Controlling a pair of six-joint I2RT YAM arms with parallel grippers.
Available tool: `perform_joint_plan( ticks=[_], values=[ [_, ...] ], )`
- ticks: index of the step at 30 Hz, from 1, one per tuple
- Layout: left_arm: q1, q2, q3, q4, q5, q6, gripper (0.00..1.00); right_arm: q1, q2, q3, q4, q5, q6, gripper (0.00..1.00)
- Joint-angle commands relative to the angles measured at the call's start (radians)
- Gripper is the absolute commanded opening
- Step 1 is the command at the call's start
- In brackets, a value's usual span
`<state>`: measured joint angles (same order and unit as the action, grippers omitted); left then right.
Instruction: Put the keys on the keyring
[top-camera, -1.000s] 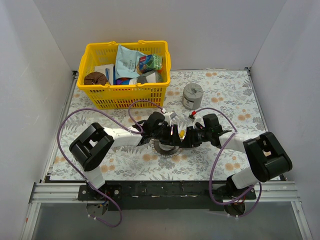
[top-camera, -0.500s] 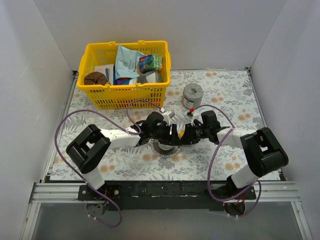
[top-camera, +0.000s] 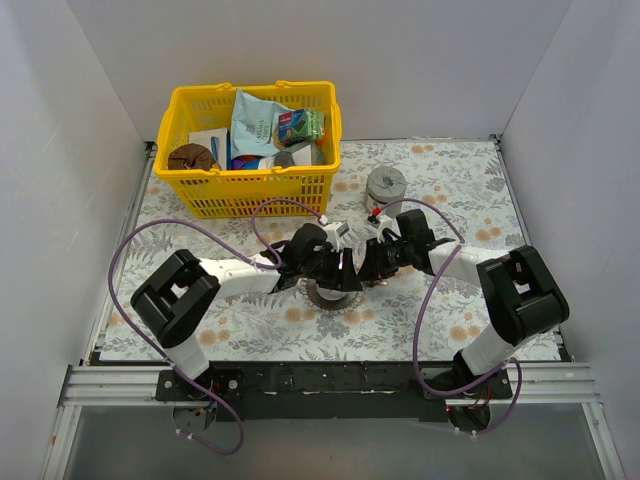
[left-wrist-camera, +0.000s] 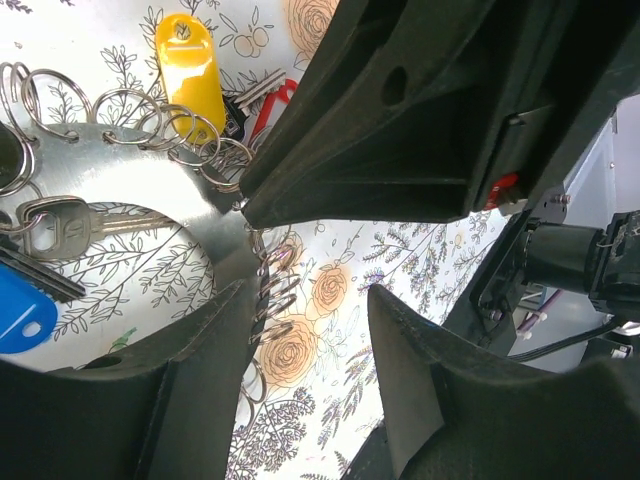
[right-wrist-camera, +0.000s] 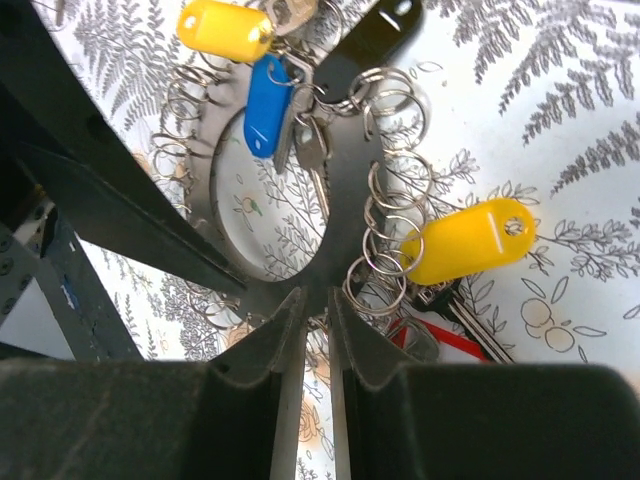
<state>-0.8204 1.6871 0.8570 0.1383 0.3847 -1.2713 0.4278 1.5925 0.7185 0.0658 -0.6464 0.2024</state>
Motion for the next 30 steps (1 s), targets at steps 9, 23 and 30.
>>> perform_joint_plan(
  ticks=[9,23,30],
  values=[
    [-0.003,-0.079,-0.013,-0.012,-0.035,0.02,0.49,0.008,-0.103,-0.025,-0.09,0.068,0.006,0.39],
    [-0.003,-0.081,-0.018,-0.008,-0.033,0.02,0.5,0.006,-0.06,-0.1,-0.001,0.021,0.045,0.46],
    [-0.003,-0.073,-0.015,-0.009,-0.03,0.021,0.5,0.008,-0.039,-0.106,0.048,-0.033,0.069,0.42]
  ],
)
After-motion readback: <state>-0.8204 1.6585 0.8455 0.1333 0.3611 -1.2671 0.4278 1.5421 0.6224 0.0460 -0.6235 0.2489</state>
